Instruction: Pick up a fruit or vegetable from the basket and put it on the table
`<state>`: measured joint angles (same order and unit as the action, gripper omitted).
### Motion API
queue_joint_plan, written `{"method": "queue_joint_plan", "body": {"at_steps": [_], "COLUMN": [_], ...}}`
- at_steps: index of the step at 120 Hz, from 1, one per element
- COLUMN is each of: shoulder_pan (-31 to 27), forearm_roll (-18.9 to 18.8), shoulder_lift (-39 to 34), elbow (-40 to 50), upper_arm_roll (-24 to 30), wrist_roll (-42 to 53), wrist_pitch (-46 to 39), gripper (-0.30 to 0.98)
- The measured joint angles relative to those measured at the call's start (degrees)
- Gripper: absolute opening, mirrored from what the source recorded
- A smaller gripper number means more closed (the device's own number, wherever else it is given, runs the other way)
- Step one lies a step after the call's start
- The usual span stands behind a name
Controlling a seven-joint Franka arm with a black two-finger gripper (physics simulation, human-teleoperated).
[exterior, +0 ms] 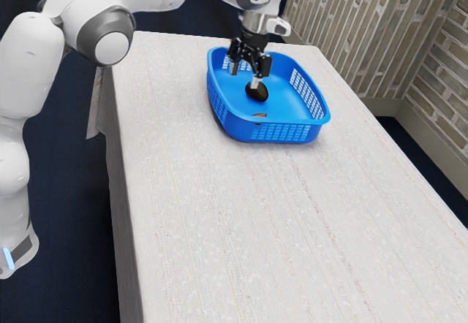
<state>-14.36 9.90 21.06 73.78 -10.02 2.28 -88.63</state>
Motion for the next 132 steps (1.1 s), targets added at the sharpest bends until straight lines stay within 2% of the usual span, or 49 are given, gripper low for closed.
{"method": "queue_joint_plan", "body": {"at_steps": [32, 89, 132], "shoulder_pan": [0.2, -2.1, 0.4], "forearm_roll": [0.1, -0.3, 0.1], "shoulder_lift": [-0.6, -0.5, 0.6], "elbow": [4.4, 5.7, 5.9], "upper_arm_roll": [2.6, 2.3, 3.8], "wrist_roll": [0.7, 2.4, 3.3], "wrist_pitch": [-2.2, -3.2, -4.1], "gripper": [0.68, 0.68, 0.68]}}
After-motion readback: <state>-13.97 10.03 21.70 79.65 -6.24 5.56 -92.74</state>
